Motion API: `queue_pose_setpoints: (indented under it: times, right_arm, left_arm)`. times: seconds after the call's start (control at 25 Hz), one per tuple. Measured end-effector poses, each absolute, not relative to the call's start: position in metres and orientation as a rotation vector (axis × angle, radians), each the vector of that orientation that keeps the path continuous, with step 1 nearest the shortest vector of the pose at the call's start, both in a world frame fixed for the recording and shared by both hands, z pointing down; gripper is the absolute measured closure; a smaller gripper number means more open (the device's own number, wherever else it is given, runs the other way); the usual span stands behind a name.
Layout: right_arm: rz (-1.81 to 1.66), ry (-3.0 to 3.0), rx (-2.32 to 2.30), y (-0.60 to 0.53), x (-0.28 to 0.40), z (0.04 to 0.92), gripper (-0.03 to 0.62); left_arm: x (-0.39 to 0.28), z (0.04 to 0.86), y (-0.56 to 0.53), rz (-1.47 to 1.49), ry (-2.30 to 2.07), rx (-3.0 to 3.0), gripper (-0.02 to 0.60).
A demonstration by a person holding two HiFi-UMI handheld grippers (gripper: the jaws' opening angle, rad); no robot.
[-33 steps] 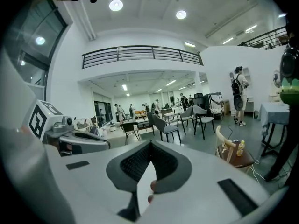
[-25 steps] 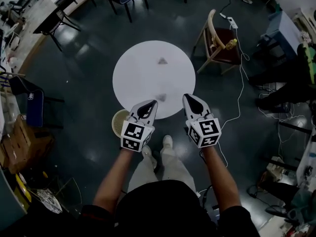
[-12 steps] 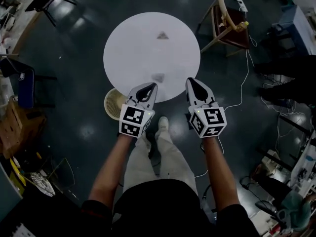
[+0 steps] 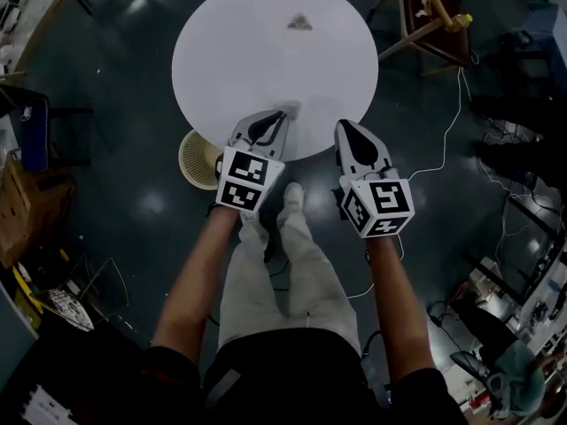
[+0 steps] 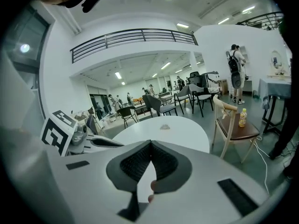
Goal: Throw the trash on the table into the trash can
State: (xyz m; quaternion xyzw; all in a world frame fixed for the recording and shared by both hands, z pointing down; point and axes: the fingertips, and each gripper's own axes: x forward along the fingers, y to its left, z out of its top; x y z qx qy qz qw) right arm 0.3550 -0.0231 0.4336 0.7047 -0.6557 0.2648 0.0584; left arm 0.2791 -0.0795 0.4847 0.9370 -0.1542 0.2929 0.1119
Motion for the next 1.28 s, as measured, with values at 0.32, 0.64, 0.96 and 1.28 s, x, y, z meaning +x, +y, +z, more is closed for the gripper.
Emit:
queue_pose_setpoints:
  times: [0.32, 0.64, 0.96, 1.28]
  right_arm:
    - [0.857, -1.965, 2.159, -0.026, 0.363, 0.476, 0.576]
    - [0.892, -1.958, 2.175, -0.027, 0.368, 0.507, 0.576]
    - [0.904, -1.976, 2.164, -0.03, 0.366, 0.523, 0.576]
    - [0.918, -2.012, 2.147, -0.027, 0.363, 0.523, 0.576]
  left_arm:
    - [0.298, 0.52, -0.096, 0.867, -0.468, 2.754, 0.489]
    - [0.301, 0.552, -0.099, 0.986, -0.472, 2.821, 0.431]
    - [0.307, 0.567, -0.096, 1.05, -0.486, 2.839, 0.451]
    - [0.307, 0.566, -0.08, 1.084, -0.472, 2.873, 0.535]
